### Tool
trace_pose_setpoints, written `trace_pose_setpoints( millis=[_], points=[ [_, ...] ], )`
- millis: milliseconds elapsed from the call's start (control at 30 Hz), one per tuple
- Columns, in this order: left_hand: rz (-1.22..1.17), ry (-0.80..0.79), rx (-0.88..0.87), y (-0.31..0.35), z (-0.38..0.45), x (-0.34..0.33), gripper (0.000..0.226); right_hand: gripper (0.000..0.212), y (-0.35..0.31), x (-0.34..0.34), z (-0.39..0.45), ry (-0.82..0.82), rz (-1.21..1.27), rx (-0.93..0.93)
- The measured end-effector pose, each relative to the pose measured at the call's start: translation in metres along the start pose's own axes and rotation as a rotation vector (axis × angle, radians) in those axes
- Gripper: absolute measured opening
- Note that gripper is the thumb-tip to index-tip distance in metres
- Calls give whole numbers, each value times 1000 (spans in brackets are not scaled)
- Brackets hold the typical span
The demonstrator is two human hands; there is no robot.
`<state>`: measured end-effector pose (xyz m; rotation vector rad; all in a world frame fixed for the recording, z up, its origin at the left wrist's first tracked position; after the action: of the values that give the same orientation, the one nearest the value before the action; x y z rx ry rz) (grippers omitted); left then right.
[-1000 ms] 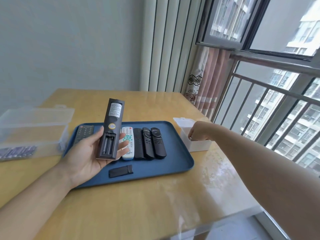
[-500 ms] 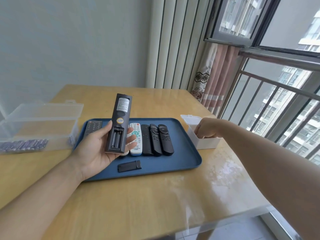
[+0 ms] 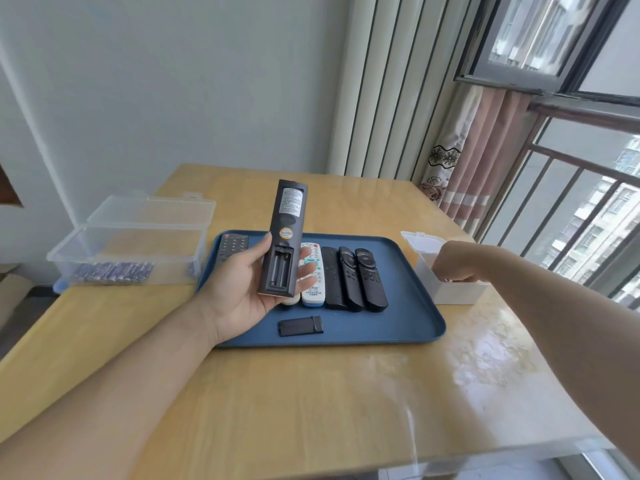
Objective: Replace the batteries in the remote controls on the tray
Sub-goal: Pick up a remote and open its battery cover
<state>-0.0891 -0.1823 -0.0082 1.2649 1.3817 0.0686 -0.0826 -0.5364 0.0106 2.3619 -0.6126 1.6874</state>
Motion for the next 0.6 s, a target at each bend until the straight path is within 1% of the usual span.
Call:
trace_pose_setpoints(
  millis=[100,267,500,600],
  points=[
    [3,-1,-1,0,0,1,46,17,0,0,0,-8,-50,-8],
    [0,-3,-3,1,1,1,45,31,2,2,-3,-2,-95,27],
    [5,15,-20,1,2,2,45,33,10,8,0,43,-19,16],
    [4,30,-23,3,5,5,45,26,8,24,-6,86,2,16]
  ],
)
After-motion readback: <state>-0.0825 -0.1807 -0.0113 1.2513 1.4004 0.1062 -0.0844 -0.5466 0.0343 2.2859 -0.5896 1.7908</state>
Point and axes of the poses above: each hand's wrist, its own z-axis towards the middle knuckle, its own x-axis out of the back of the hand, y = z × x, the point moved 1 cm from there along z, towards the middle knuckle, and after that the axes turned 10 degrees about x, right-handed, at the moved point
